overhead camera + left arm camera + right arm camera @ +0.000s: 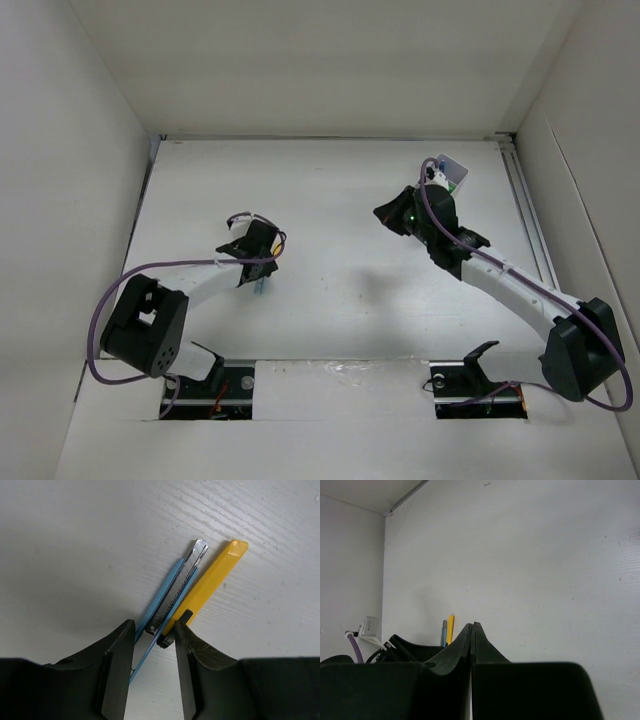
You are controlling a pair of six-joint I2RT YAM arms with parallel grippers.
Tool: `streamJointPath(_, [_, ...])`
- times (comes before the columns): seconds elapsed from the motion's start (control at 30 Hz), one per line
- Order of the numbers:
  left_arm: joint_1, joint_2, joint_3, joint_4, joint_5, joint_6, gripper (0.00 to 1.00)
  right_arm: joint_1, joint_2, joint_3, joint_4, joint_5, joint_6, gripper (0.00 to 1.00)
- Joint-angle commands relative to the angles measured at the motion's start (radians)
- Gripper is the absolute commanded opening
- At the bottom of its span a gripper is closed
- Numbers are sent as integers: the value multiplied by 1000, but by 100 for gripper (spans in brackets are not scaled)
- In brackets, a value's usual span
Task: Sort the stationery into containers
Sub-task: Pick up the pen from the center of the board.
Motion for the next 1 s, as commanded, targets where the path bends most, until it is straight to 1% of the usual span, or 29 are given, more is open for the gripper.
streamJointPath(0.0, [2,50,-1,-66,-37,-9,31,4,-2,35,45,6,-19,1])
streamJointPath(0.07, [2,50,-1,-66,-37,-20,30,4,-2,44,45,-3,-19,1])
streamJointPath(0.13, [2,61,-1,-54,-26,-20,29,4,-2,44,45,6,-19,4])
streamJointPath(0.23, [2,70,8,-54,-26,-20,27,4,-2,44,45,-15,-19,21])
streamJointPath(0.27, [2,70,8,-54,-26,-20,26,4,-2,44,45,-26,-19,26])
streamJointPath(0.3, [2,70,8,-54,-26,-20,24,4,-11,44,45,-26,-19,34])
streamJointPath(0.33, [2,70,8,-54,-17,-20,21,4,-11,44,45,-40,-19,36])
streamJointPath(0.37, [2,70,8,-54,-17,-20,13,4,-11,44,45,-40,-19,38])
streamJointPath(0.43, [2,80,19,-66,-17,-20,6,4,-11,44,45,-31,-19,38])
streamJointPath(0.5, [2,81,28,-78,-29,-29,3,4,-11,44,45,-31,-19,38])
streamJointPath(0.67, [2,81,16,-66,-29,-43,3,4,-11,44,45,-45,-19,38])
streamJointPath(0.77, [2,90,27,-66,-18,-34,10,4,-2,44,45,-44,-19,38])
streamJointPath(0.87, [2,90,27,-66,-18,-34,19,4,-2,44,45,-77,-19,44])
streamJointPath(0.97, [2,99,27,-66,-9,-34,22,4,7,53,45,-77,-29,46])
